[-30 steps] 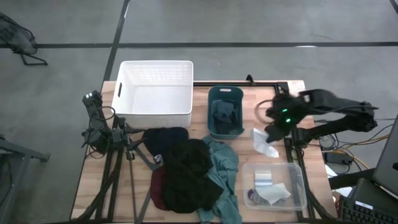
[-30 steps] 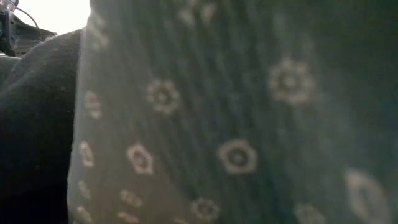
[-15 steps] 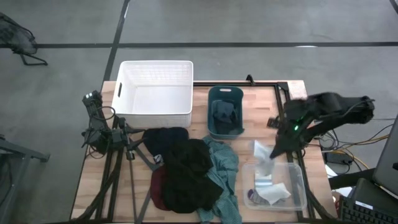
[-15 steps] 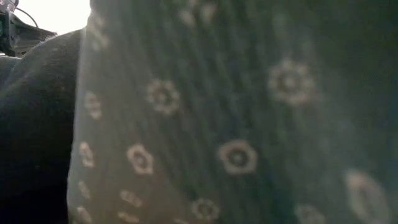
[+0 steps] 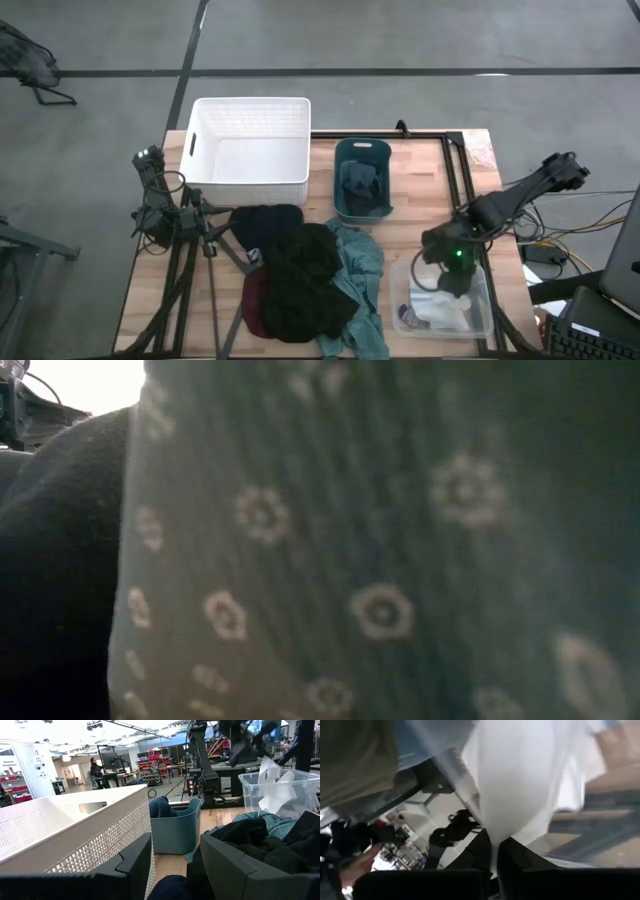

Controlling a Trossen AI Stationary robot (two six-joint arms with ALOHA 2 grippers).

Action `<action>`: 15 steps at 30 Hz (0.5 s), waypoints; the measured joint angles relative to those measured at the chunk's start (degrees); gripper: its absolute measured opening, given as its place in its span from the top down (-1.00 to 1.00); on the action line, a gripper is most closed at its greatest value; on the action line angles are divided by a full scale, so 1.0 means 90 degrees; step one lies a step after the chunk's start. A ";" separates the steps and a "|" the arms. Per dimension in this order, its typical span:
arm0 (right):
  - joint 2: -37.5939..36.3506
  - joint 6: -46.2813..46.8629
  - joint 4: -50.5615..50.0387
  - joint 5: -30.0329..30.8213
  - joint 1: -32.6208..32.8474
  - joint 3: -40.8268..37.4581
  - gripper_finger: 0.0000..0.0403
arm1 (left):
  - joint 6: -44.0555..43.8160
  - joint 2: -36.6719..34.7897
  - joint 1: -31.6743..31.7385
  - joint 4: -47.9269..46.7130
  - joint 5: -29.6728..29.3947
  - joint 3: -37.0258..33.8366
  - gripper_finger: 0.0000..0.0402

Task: Pick & Place Cloths
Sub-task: Put the black shirt into the white basket

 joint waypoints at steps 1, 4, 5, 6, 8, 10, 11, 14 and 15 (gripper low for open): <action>0.0041 0.0023 -0.0012 0.0000 -0.0010 -0.0119 0.89 | 0.0000 0.0000 -0.0002 0.0002 0.0002 0.0000 0.12; 0.0116 -0.0093 0.0001 0.0012 -0.0015 -0.0362 0.75 | 0.0000 0.0000 -0.0002 0.0002 0.0001 -0.0001 0.12; 0.0121 -0.0131 -0.0002 0.0020 -0.0015 -0.0391 0.69 | 0.0000 0.0000 -0.0001 0.0002 0.0001 -0.0001 0.12; 0.0119 -0.0140 0.0014 0.0022 -0.0015 -0.0407 0.62 | 0.0000 0.0000 -0.0002 0.0002 0.0002 0.0001 0.12; 0.0119 -0.0165 0.0013 0.0021 -0.0018 -0.0425 0.49 | 0.0000 0.0006 -0.0001 0.0000 0.0000 -0.0002 0.12; 0.0108 -0.0375 -0.0052 0.0022 -0.0095 -0.0348 0.36 | 0.0000 0.0007 -0.0001 0.0002 0.0000 0.0001 0.12; 0.0078 -0.0464 -0.0051 0.0028 -0.0143 -0.0273 0.30 | 0.0000 0.0007 -0.0001 0.0002 0.0002 -0.0001 0.12; -0.0030 -0.0655 -0.0095 0.0372 -0.0406 -0.0082 0.19 | 0.0000 0.0007 -0.0002 0.0002 0.0002 0.0000 0.12; -0.0052 -0.0688 -0.0104 0.0563 -0.0527 -0.0018 0.17 | 0.0000 0.0007 -0.0001 0.0000 0.0001 -0.0001 0.12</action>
